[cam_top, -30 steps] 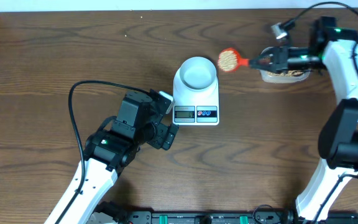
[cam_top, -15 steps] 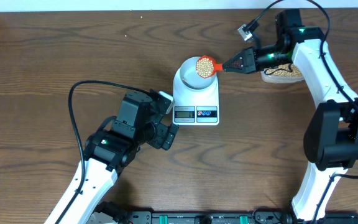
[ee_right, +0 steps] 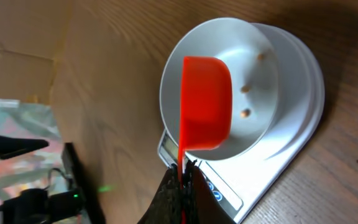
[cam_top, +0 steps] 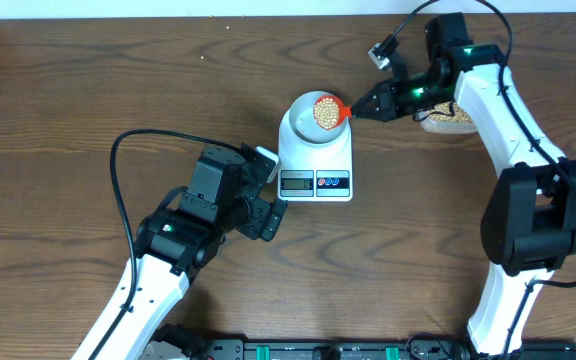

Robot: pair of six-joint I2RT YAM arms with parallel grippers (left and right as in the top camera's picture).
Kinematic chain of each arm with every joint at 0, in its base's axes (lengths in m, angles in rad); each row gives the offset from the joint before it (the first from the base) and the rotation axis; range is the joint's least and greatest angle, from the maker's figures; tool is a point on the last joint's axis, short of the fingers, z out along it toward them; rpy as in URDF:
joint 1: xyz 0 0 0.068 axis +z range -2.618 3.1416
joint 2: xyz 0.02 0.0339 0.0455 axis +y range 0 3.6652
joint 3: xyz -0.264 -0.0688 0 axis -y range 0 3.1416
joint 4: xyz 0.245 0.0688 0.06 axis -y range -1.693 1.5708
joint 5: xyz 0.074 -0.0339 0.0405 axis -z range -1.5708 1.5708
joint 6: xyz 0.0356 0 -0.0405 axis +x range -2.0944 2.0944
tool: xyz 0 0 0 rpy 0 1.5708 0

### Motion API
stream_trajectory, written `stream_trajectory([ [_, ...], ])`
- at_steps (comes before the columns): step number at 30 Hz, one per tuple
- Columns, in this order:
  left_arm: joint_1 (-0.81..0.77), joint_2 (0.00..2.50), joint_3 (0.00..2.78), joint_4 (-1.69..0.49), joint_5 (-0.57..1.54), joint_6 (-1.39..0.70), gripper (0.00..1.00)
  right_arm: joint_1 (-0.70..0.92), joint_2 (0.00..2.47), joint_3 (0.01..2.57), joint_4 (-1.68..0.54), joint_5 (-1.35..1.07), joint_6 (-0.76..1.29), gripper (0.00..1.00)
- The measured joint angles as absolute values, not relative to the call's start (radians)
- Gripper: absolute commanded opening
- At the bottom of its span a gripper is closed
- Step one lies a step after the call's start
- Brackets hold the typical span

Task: Scoop item into bowl and weigh 50g on scale
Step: 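Tilt scoop over grey bowl with right gripper to pour soybeans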

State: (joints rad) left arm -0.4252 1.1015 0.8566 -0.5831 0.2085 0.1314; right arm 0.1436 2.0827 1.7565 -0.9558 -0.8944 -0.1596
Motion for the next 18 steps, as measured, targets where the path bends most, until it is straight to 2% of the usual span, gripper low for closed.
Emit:
stream_trajectory([
  [18,-0.425,1.102,0.857,-0.583,0.208,0.131,0.89,0.229,2.083,1.757,-0.876,-0.738,-0.120,0.01],
])
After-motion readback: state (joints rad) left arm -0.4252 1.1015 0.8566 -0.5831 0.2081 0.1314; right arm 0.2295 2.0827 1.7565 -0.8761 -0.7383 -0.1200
